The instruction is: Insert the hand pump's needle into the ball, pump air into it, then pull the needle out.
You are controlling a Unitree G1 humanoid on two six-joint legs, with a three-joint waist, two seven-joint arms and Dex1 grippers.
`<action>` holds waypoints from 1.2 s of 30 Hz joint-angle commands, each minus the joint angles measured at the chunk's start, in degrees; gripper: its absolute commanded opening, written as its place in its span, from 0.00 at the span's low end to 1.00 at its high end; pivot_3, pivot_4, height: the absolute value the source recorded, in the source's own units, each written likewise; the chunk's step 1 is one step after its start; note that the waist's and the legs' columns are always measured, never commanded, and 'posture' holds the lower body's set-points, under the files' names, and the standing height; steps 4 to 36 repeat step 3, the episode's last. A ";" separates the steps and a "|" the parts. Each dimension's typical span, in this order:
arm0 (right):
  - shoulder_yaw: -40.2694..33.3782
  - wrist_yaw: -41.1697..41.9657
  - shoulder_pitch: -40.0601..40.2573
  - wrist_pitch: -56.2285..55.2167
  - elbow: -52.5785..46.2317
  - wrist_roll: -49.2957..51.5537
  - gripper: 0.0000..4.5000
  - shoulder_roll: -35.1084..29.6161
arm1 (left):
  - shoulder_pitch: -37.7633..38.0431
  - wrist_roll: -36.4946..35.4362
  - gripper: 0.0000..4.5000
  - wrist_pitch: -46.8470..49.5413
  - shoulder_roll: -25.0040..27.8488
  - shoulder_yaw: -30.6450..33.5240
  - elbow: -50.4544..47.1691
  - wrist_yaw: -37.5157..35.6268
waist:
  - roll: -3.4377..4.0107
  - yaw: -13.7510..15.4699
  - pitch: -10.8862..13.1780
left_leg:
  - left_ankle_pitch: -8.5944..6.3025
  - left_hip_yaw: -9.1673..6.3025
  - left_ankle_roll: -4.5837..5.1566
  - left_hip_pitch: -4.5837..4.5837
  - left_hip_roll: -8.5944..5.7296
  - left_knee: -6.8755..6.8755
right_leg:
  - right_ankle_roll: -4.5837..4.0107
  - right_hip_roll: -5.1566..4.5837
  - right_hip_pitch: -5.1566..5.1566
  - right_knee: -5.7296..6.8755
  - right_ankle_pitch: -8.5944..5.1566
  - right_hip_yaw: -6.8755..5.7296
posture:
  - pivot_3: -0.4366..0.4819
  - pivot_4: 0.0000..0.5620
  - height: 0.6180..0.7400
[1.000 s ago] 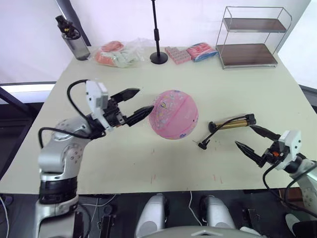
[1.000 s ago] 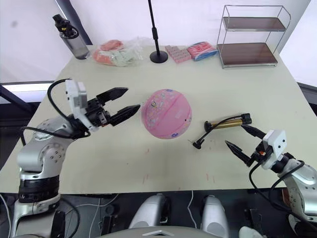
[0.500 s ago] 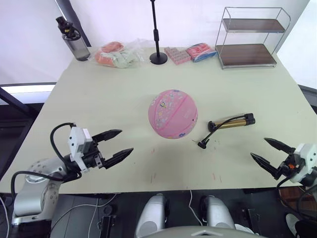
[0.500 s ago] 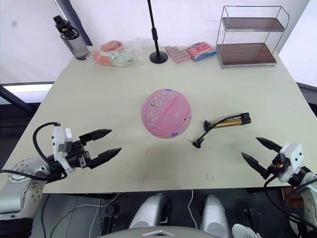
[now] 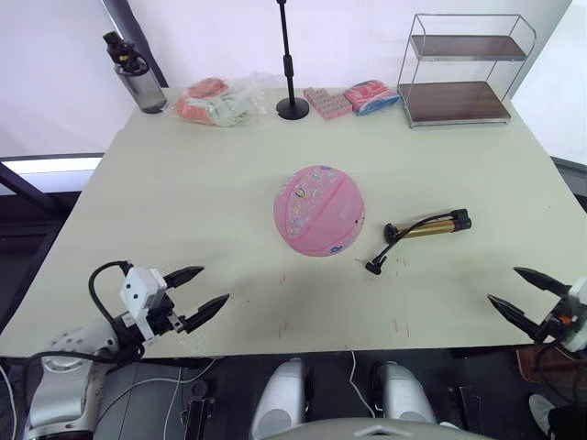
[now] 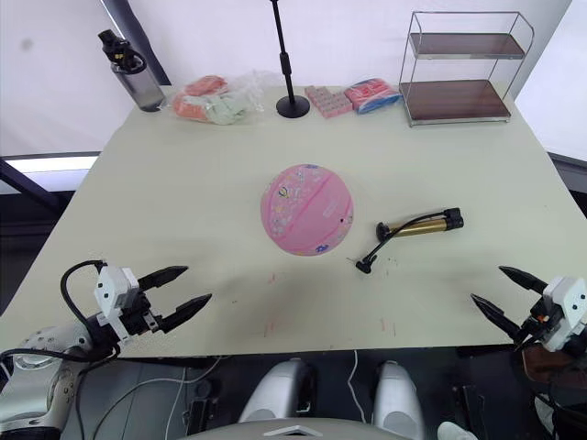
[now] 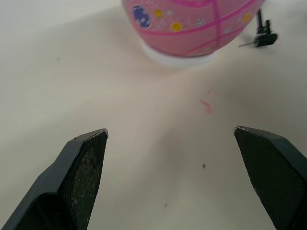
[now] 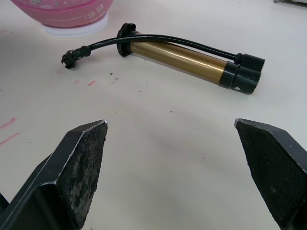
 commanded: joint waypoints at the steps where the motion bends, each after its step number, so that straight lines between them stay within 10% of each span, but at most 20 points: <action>1: -2.23 0.63 0.27 -0.92 -0.22 0.63 0.99 -1.02 | 0.35 0.91 1.00 -4.38 0.08 1.36 2.08 0.01 | 0.00 0.01 0.00 | 0.00 0.00 0.00 0.00 0.01 0.00 | 0.00 0.01 0.00 0.00 0.00 0.00 | 0.48 0.27 0.96; 36: -2.16 0.61 0.02 -0.76 -0.14 0.62 0.99 -1.17 | 0.13 0.53 1.00 -4.66 0.23 1.20 3.28 -0.67 | 0.01 0.00 0.00 | 0.00 0.01 -0.01 0.00 0.05 0.00 | -0.04 0.03 -0.02 0.00 0.02 0.00 | 0.48 0.27 0.96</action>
